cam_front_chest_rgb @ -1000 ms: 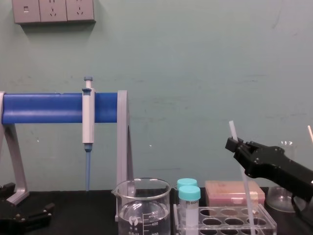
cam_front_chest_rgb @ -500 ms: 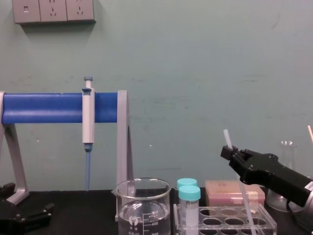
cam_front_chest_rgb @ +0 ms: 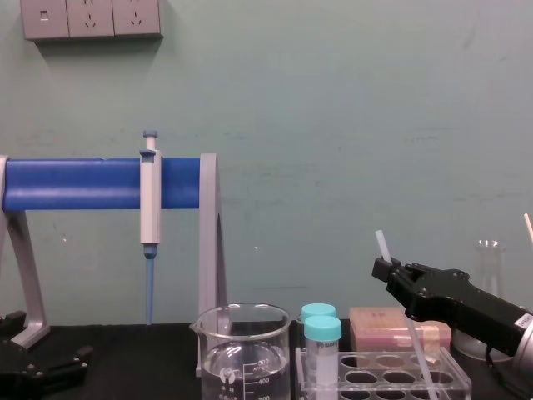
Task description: Pick up the stirring rod with one hand, then place it down.
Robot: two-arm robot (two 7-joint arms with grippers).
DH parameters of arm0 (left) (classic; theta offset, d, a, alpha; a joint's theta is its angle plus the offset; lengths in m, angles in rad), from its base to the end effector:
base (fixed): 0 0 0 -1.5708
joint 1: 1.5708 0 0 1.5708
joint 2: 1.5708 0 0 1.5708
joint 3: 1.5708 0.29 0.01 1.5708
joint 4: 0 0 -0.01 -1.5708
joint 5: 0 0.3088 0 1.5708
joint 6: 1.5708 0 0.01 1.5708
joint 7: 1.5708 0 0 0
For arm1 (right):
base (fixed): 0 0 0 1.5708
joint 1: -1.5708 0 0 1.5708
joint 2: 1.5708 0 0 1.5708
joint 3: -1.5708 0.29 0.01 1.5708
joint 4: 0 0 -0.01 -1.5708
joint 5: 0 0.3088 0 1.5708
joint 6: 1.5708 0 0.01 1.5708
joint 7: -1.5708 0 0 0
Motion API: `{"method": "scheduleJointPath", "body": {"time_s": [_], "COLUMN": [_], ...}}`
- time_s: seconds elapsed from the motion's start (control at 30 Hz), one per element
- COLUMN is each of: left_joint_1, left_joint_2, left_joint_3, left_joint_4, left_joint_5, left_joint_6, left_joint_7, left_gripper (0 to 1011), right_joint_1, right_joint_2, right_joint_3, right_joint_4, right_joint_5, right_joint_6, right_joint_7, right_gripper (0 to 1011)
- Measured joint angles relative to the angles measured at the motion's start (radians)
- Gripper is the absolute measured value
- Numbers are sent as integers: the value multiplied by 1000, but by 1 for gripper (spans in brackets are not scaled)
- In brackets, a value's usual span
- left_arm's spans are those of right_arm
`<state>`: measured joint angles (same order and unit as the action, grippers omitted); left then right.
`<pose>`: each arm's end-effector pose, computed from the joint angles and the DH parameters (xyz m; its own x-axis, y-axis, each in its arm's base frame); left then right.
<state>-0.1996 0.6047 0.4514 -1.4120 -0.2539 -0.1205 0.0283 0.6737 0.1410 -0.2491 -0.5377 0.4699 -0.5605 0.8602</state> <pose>0.3581 0.0827 -0.3022 0.2922 0.8803 0.3738 -0.9553 0.2873 0.0702 0.4802 -0.0407 -0.3397 0.7016 -0.7123 0.0191 0.6878 0.6839 0.2434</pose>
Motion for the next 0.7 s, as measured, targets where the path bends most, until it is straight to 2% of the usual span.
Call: {"method": "scheduleJointPath", "body": {"time_s": [0.5,0.63,0.7], "left_joint_1": [0,0,0], "left_joint_2": [0,0,0], "left_joint_3": [0,0,0], "left_joint_4": [0,0,0], "left_joint_5": [0,0,0], "left_joint_6": [0,0,0], "left_joint_7": [0,0,0], "left_gripper": [1000,1000,1000], "right_joint_1": [0,0,0], "right_joint_2": [0,0,0], "right_joint_3": [0,0,0], "right_joint_4": [0,0,1], "right_joint_5": [2,2,2], "right_joint_6": [-2,-2,-2], "right_joint_7": [0,0,0], "right_gripper": [81,159,236]}}
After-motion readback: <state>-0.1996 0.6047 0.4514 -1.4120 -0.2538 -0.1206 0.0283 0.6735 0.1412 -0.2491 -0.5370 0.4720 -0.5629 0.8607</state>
